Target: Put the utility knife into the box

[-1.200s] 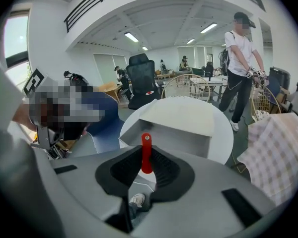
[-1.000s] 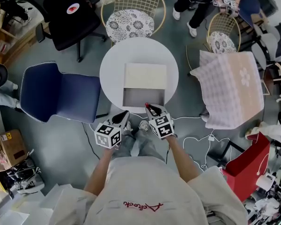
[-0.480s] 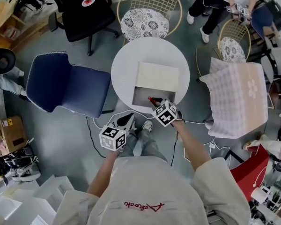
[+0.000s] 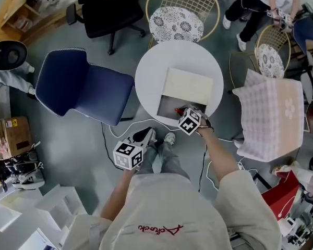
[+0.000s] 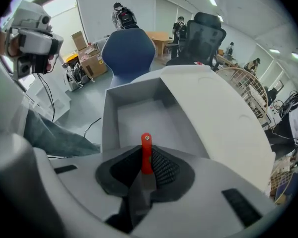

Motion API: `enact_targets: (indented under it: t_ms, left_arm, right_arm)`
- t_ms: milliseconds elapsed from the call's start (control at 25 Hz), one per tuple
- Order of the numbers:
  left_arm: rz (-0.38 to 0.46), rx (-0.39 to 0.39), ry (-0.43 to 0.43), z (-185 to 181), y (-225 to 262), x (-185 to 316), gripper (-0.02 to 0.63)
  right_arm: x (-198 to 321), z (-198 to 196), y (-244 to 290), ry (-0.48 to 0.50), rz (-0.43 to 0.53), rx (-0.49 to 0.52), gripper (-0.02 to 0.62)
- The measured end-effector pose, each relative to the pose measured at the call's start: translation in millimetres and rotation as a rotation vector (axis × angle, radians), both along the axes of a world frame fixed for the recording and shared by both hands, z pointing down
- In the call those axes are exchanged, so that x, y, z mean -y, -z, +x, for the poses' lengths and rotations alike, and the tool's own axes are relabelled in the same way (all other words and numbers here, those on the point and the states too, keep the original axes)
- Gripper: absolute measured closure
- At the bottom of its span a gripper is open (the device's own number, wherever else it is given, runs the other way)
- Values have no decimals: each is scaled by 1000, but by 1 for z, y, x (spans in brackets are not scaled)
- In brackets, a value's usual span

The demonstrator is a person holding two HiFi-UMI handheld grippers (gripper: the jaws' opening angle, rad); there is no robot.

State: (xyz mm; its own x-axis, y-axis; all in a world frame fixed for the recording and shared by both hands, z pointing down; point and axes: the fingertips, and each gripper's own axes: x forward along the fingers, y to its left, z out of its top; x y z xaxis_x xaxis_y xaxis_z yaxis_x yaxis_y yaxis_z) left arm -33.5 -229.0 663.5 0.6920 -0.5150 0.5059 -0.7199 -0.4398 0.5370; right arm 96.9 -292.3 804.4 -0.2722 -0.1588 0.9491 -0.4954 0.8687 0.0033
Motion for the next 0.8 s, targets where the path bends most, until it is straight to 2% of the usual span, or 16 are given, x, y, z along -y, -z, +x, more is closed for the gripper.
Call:
enact_targets:
  t_ms: [240, 480, 800]
  left_arm:
    - [-18, 8, 22, -11, -4, 0, 595]
    - [-22, 5, 14, -6, -7, -1, 595]
    - [-14, 5, 7, -5, -3, 2, 595]
  right_arm:
    - [8, 2, -11, -32, -24, -2, 531]
    - [6, 0, -9, -45, -36, 9, 531]
    - [6, -1, -12, -27, -31, -4, 528]
